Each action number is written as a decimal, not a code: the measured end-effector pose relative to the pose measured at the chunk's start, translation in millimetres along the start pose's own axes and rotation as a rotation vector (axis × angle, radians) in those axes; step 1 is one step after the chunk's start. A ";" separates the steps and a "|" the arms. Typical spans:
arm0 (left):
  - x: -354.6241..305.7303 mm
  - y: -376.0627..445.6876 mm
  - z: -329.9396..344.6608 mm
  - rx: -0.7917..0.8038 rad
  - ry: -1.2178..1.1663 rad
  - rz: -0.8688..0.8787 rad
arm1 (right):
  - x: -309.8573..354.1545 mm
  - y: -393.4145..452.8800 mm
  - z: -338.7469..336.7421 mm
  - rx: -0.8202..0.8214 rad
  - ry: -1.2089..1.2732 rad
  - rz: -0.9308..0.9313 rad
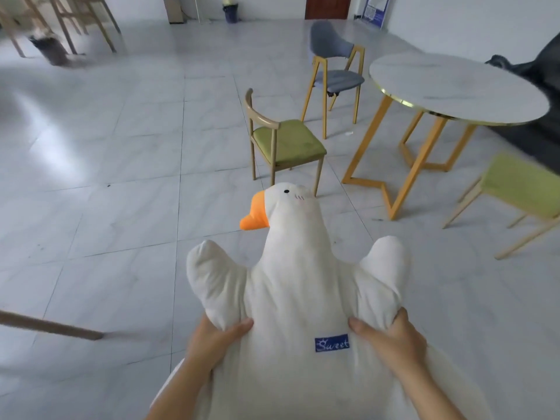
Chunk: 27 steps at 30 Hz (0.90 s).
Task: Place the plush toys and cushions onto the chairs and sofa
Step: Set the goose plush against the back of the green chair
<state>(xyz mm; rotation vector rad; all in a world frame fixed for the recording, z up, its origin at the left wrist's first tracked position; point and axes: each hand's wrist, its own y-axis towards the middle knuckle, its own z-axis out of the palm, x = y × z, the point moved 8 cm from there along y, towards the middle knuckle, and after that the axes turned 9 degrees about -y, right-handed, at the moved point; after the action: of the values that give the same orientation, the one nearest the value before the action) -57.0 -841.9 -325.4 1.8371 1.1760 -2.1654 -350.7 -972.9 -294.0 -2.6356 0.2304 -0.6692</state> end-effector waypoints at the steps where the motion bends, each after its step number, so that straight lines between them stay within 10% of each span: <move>1: -4.2 19.5 4.2 -0.004 0.013 -0.011 | 7.3 17.3 4.9 0.021 0.006 0.002; 18: -264.4 448.0 232.1 0.282 0.162 0.121 | 196.3 415.8 -104.1 -0.025 0.240 0.155; 27: -346.5 622.7 348.1 0.106 0.015 0.068 | 298.4 685.4 -187.6 0.040 0.155 -0.030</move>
<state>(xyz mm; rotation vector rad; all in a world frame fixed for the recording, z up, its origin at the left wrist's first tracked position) 71.9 -1624.4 -337.2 1.9072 1.0038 -2.2204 -222.0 -1732.6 -311.0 -2.5566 0.2195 -0.8801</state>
